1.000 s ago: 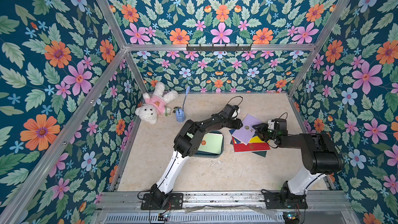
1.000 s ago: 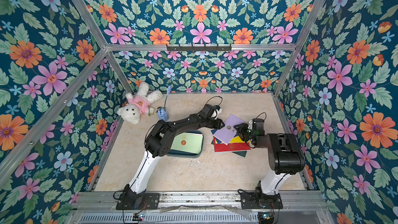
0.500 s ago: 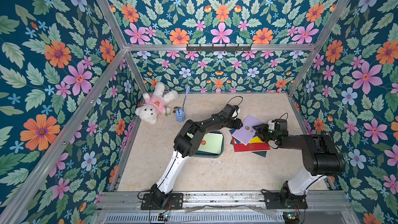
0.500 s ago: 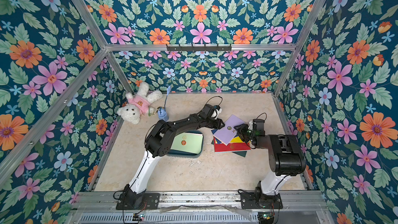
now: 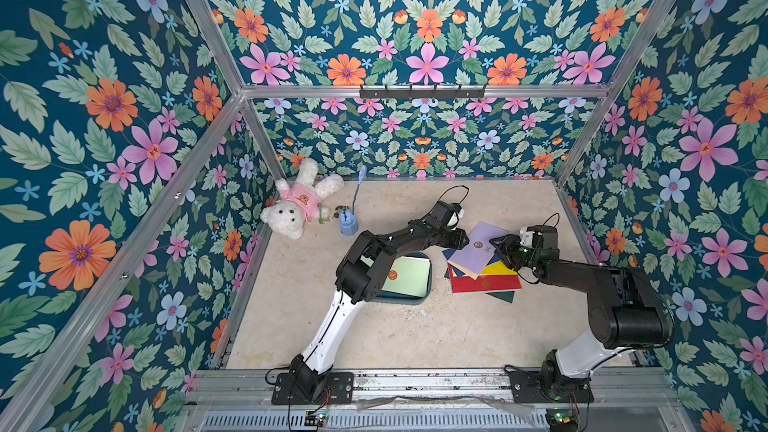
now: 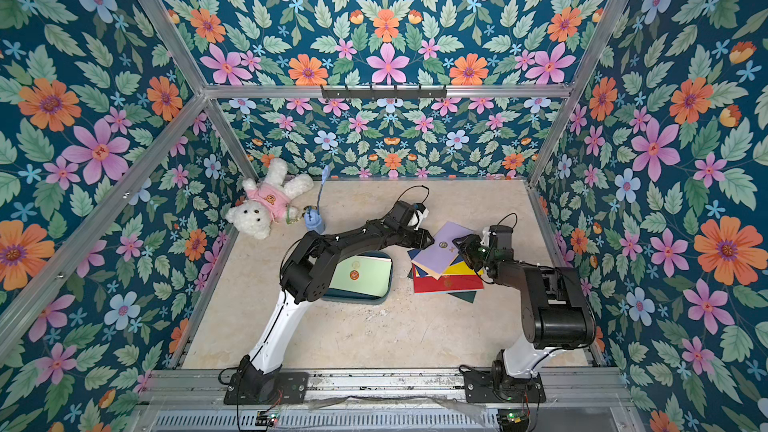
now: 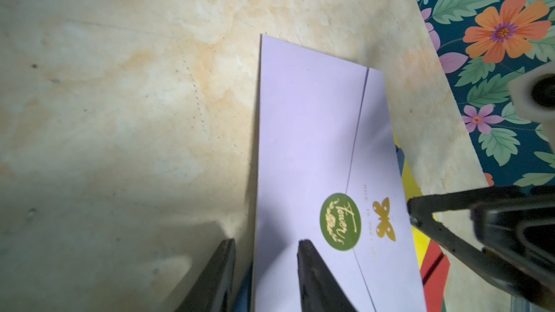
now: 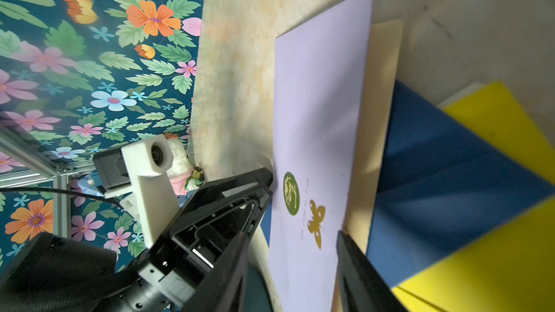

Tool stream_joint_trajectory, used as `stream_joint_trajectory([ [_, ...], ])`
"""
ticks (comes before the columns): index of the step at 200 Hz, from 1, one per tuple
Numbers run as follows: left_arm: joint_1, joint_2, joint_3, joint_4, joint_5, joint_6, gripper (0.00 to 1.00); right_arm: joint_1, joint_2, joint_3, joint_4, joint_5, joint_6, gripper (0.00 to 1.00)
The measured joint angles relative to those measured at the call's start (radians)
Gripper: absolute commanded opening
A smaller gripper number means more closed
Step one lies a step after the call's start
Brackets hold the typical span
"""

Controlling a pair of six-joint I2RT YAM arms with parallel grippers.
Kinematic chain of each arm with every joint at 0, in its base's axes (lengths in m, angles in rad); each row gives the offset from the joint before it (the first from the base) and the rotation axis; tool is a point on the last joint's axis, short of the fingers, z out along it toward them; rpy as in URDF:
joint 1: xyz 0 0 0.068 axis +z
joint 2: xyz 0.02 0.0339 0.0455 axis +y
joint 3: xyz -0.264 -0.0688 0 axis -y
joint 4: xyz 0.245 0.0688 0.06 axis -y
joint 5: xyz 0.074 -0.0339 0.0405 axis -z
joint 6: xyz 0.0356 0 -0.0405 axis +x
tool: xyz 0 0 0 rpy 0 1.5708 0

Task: Put the sealed envelopes into the storage box
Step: Pick up the envelope from the center of the board.

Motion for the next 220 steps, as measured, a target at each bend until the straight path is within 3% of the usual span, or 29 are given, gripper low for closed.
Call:
stream_joint_trajectory([
  [70,0.000,0.004,0.000,0.005,0.006,0.000,0.41,-0.001,0.073,-0.017,0.043,-0.008,-0.014,0.51],
  [184,-0.008,0.014,0.012,0.016,0.021,0.000,0.41,0.006,0.005,-0.001,0.042,-0.042,0.012,0.49],
  [220,-0.008,0.014,0.013,0.015,0.021,0.000,0.41,0.006,0.012,0.024,-0.024,-0.002,-0.021,0.49],
])
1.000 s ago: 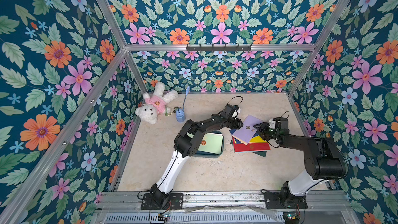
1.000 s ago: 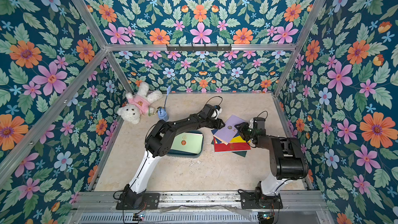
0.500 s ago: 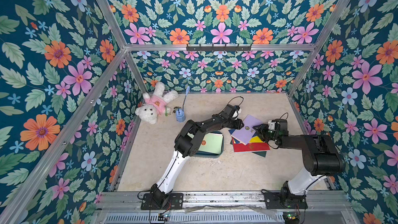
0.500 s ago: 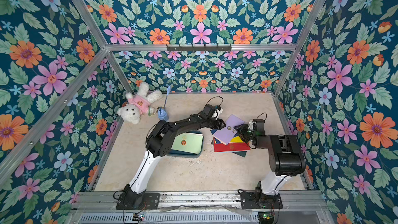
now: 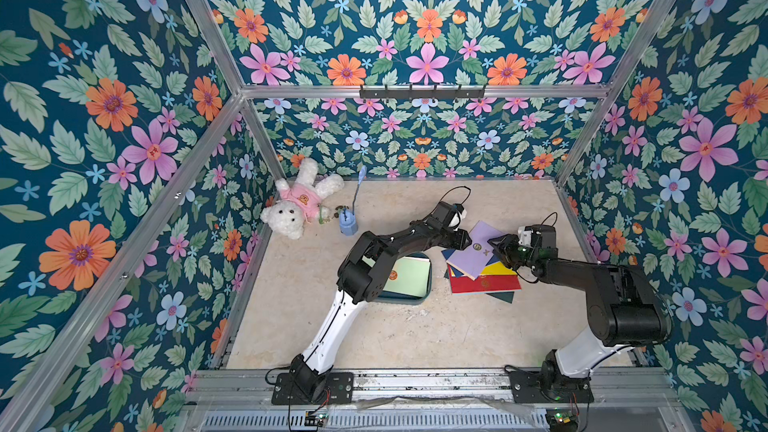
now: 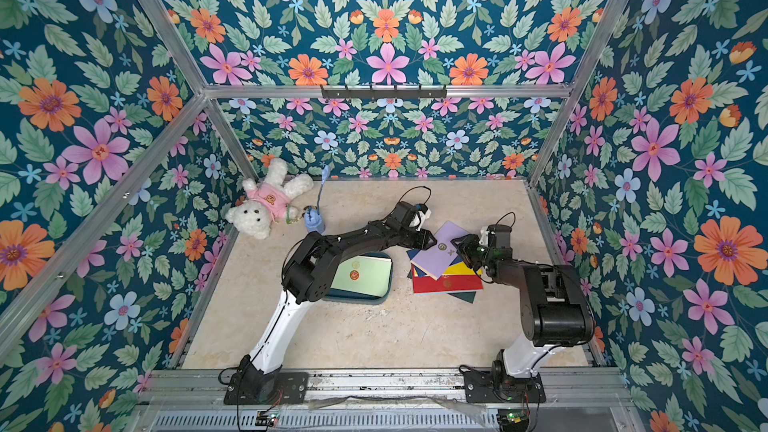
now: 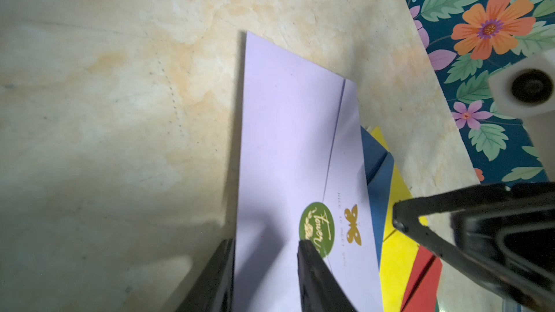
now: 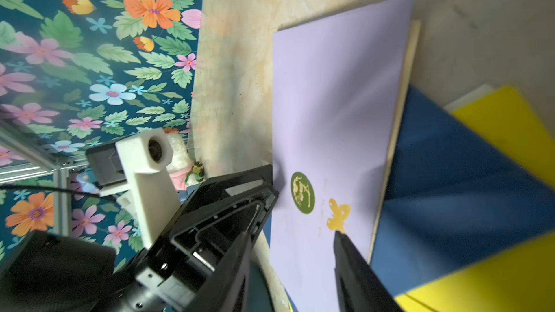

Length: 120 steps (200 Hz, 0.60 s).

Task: Put the sealed envelopes into the storage box
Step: Pick up the envelope from the center of the board.

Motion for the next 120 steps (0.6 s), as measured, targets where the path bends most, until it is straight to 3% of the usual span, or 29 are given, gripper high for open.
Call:
stream_joint_trajectory([
  [40,0.000,0.000,-0.001,0.001,0.000,0.000,0.40,0.001,0.039,0.014,-0.058,0.072,-0.052,0.49],
  [120,0.000,0.004,0.004,-0.003,0.002,0.000,0.39,0.010,0.082,0.037,-0.030,0.059,-0.057,0.48],
])
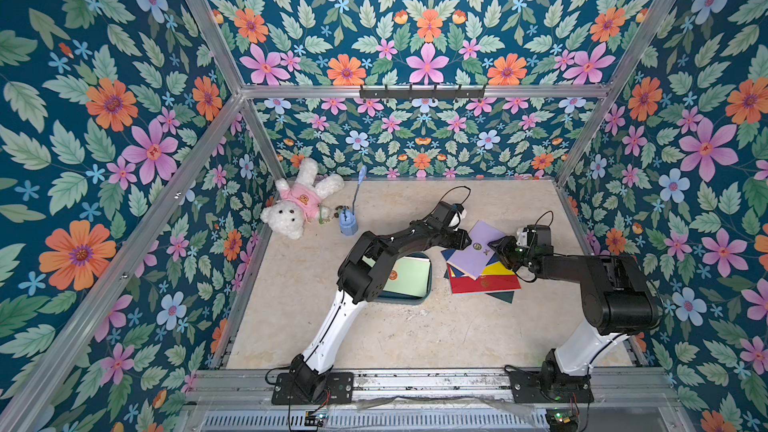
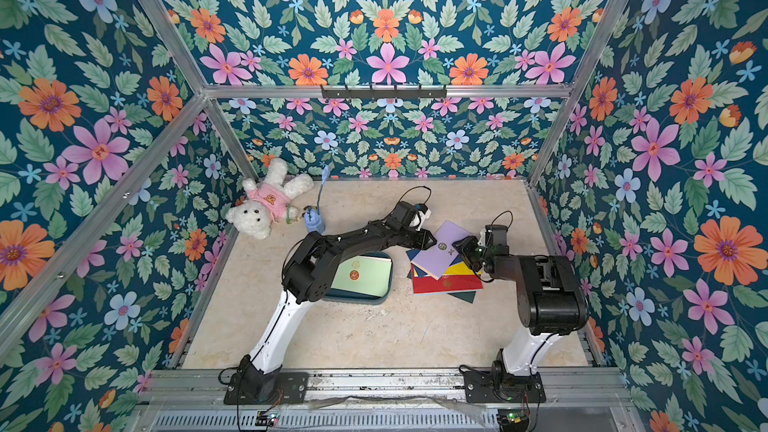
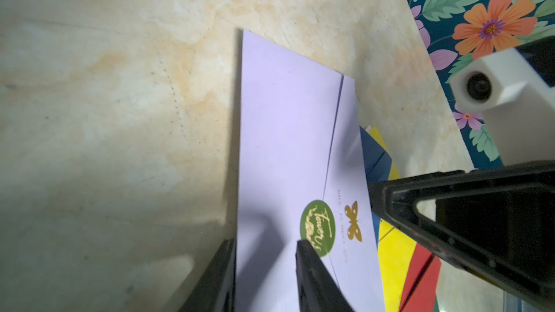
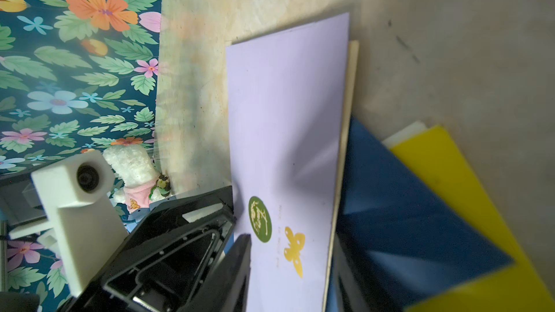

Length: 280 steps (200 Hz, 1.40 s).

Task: Put the sealed envelopes into the storage box
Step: Pick up the envelope from the center of the board.

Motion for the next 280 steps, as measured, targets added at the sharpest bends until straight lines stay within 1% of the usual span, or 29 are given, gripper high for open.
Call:
stream_joint_trajectory([
  [66,-0.005,0.007,0.009,0.008,0.005,0.000,0.39,0.014,-0.044,0.012,-0.035,-0.023,0.022,0.47],
  [93,-0.006,0.008,0.010,0.010,0.005,0.000,0.39,0.016,-0.054,0.014,-0.049,-0.024,0.022,0.40],
  [103,-0.006,0.008,0.010,0.010,0.005,0.000,0.38,0.017,-0.054,0.017,-0.060,-0.024,0.021,0.36],
  [165,-0.006,0.005,-0.001,0.022,0.011,-0.005,0.39,0.021,-0.055,0.014,-0.117,-0.011,-0.014,0.00],
  [178,-0.006,-0.001,-0.009,0.033,0.013,-0.008,0.45,0.021,-0.055,0.006,-0.115,-0.009,-0.021,0.00],
  [188,-0.008,-0.009,-0.013,0.027,0.021,-0.013,0.48,0.022,-0.062,-0.002,-0.112,-0.010,-0.026,0.00],
  [207,-0.012,-0.037,-0.023,-0.018,0.019,-0.024,0.55,0.023,-0.105,-0.018,-0.106,-0.017,-0.034,0.00],
  [226,-0.014,-0.075,-0.042,-0.069,-0.010,-0.030,0.58,0.023,-0.146,-0.032,-0.102,-0.013,-0.051,0.00],
  [249,-0.011,-0.128,-0.078,-0.097,-0.045,-0.050,0.59,0.023,-0.199,-0.058,-0.111,-0.013,-0.071,0.00],
  [266,-0.009,-0.150,-0.092,-0.097,-0.063,-0.054,0.59,0.023,-0.238,-0.085,-0.127,-0.004,-0.079,0.21],
  [280,-0.011,-0.151,-0.094,-0.097,-0.070,-0.063,0.59,0.023,-0.262,-0.106,-0.150,0.008,-0.082,0.33],
])
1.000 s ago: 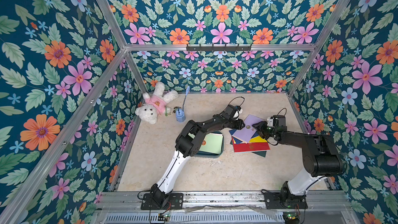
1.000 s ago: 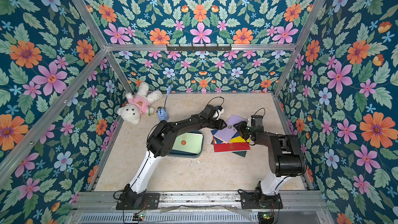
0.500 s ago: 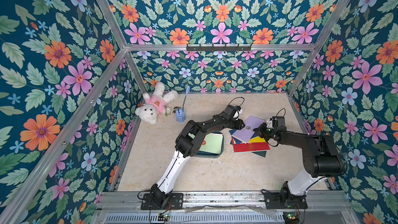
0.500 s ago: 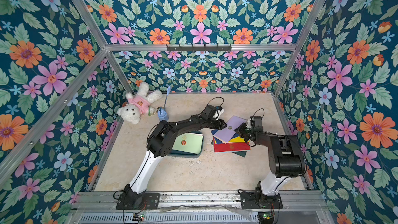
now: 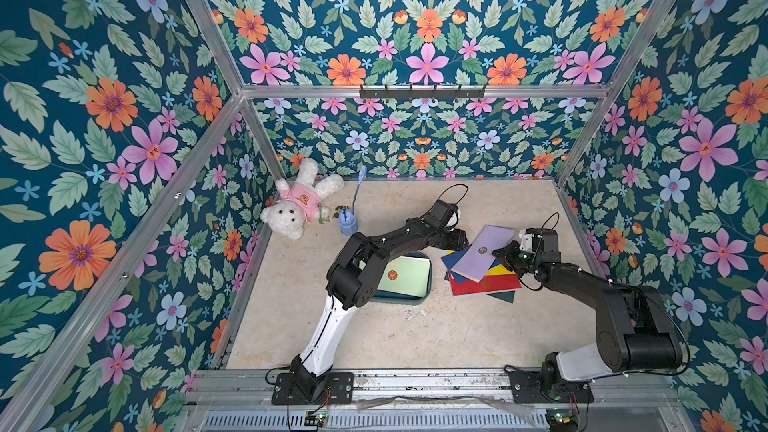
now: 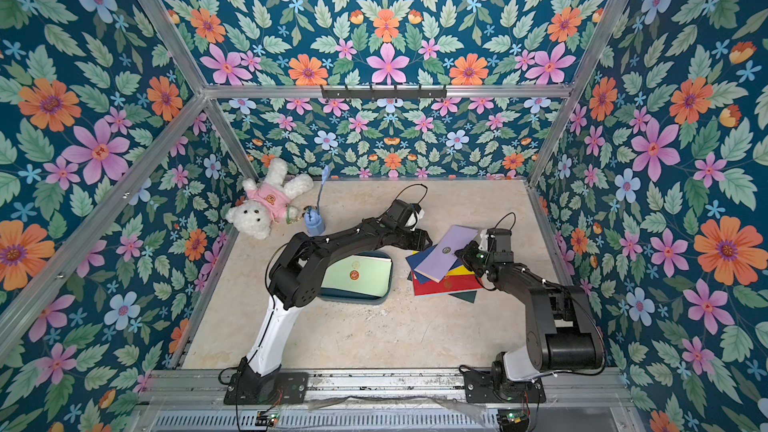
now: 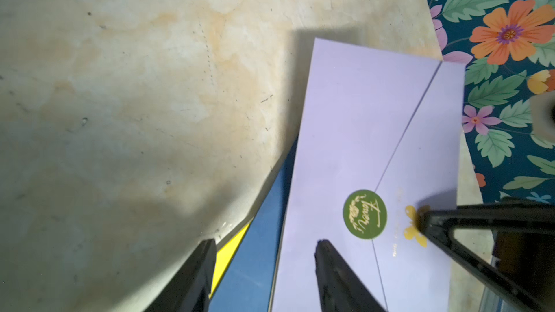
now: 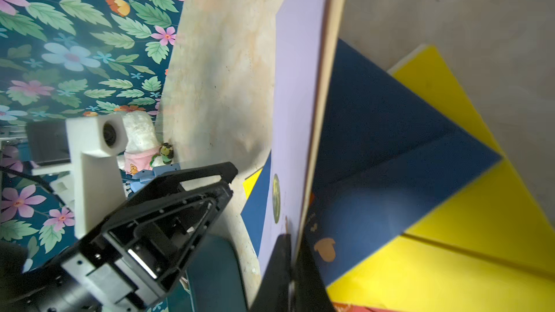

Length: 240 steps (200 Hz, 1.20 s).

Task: Put the sealed envelopes into the storage box
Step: Pick up the envelope from the center of the board.

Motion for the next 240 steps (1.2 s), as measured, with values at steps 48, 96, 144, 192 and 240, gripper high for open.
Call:
stream_joint_trajectory([
  [48,-0.019,0.035,0.023,-0.031,-0.019,-0.023,0.56,0.000,-0.111,-0.056,-0.078,0.086,-0.036,0.45],
  [96,-0.033,0.077,0.086,-0.060,-0.027,-0.024,0.57,0.000,-0.143,-0.114,-0.089,0.103,-0.044,0.45],
  [144,-0.035,0.089,0.099,-0.051,-0.029,-0.014,0.56,0.000,-0.146,-0.123,-0.067,0.063,-0.028,0.43],
  [192,-0.035,0.077,0.093,-0.080,-0.052,0.016,0.51,0.003,-0.136,-0.153,0.003,0.020,0.011,0.40],
  [240,-0.030,0.066,0.103,-0.141,-0.062,0.066,0.50,0.020,-0.062,-0.159,0.092,0.013,0.053,0.40],
])
